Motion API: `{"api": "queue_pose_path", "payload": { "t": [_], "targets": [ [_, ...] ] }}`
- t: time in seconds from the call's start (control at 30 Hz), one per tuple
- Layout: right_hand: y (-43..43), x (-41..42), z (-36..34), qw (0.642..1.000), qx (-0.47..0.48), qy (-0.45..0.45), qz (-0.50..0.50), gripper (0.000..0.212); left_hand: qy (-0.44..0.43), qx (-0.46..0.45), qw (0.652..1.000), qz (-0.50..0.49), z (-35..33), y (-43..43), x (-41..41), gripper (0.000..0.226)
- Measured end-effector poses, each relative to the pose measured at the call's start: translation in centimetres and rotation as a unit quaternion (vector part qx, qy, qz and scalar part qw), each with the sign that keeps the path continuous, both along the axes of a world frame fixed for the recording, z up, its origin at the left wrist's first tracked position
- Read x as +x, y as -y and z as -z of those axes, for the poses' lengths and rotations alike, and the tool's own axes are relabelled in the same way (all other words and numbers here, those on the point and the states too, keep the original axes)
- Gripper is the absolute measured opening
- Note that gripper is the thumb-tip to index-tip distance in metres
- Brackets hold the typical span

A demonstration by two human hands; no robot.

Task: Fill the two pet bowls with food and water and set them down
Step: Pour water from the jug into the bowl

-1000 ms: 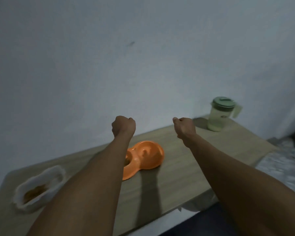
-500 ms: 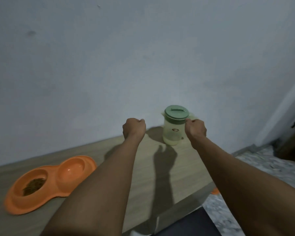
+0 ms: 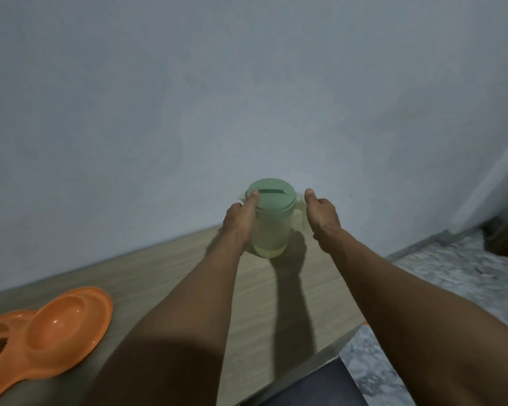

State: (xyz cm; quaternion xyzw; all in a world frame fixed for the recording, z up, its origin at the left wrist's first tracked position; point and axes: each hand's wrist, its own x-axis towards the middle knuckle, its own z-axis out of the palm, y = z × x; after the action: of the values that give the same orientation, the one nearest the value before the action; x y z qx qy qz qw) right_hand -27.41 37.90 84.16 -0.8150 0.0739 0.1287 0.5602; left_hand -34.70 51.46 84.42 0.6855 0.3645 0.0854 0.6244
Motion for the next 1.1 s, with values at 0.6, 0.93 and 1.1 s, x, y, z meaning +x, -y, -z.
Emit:
{"api": "queue_pose_path", "payload": {
  "t": [0.6, 0.93, 1.1],
  "targets": [
    [-4.4, -4.2, -2.6, 0.993, 0.101, -0.005, -0.064, 0.067, 0.073, -0.056, 0.995, -0.050, -3.3, -2.5, -5.4, 0.065],
    [-14.3, -15.5, -5.4, 0.986, 0.117, 0.036, -0.115, 0.049, 0.097, -0.088, 0.986, -0.105, -4.4, -11.6, -17.8, 0.049],
    [-18.6, -20.6, -5.2, 0.981, 0.119, 0.008, -0.155, 0.061, 0.115, -0.107, 0.980, -0.120, -3.3, -15.7, -23.1, 0.054]
  ]
}}
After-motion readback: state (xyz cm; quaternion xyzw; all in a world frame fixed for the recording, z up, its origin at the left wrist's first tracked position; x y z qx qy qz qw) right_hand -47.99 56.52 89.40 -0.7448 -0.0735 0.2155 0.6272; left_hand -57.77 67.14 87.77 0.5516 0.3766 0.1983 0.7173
